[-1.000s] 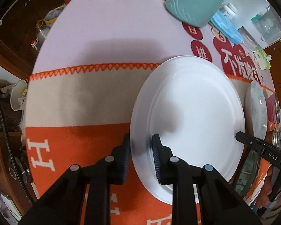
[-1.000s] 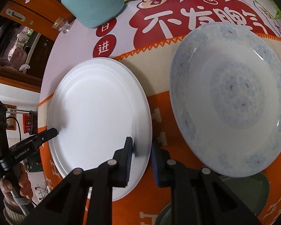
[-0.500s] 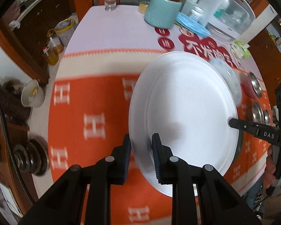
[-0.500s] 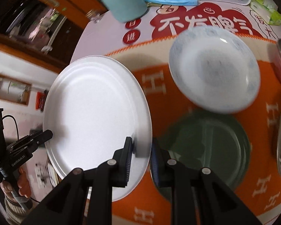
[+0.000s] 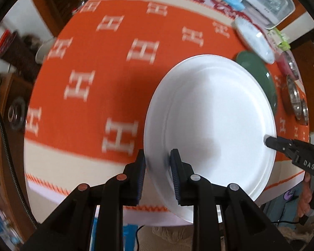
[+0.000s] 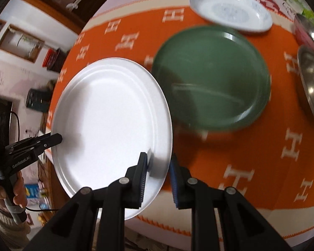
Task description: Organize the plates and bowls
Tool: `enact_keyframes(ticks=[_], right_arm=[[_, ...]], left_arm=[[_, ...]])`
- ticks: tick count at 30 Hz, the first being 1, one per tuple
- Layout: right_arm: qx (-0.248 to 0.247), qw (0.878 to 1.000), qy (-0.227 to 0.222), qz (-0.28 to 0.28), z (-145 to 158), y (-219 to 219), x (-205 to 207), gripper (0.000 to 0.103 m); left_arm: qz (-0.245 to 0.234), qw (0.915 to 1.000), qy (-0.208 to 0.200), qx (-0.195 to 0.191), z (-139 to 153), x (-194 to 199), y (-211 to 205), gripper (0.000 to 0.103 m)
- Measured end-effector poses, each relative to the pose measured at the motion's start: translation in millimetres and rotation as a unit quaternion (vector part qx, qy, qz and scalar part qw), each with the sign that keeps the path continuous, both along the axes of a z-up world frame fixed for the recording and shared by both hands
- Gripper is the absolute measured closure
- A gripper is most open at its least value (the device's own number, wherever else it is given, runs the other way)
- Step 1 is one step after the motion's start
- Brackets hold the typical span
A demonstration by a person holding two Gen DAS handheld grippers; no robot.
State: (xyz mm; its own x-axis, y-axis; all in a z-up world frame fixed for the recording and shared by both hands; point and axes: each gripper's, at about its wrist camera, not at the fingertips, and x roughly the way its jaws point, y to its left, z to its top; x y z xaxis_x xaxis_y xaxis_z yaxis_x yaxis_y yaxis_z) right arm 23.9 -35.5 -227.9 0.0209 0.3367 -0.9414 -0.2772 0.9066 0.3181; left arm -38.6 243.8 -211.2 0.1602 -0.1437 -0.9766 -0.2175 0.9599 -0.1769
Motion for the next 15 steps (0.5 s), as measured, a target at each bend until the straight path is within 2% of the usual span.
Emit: enact_keyframes(ticks=[3,8,15], right_arm=[[0.0,1.0,0.007,0.012,-13,3,-15,0.083],[-0.003,1.0,0.009,0.021,-23,10,-24,0.082],[-0.006,1.0,0.003,0.018,-25,17,-17,0.081]], left_arm=[[0.011,0.9998,0.005,0.015,-9,-11,-2,0.081],[0.014,0.9978,-0.006,0.065,-13,-19,-9,0.078],[0.02,0.9963,-0.003,0.084,-22,-13,-5,0.077]])
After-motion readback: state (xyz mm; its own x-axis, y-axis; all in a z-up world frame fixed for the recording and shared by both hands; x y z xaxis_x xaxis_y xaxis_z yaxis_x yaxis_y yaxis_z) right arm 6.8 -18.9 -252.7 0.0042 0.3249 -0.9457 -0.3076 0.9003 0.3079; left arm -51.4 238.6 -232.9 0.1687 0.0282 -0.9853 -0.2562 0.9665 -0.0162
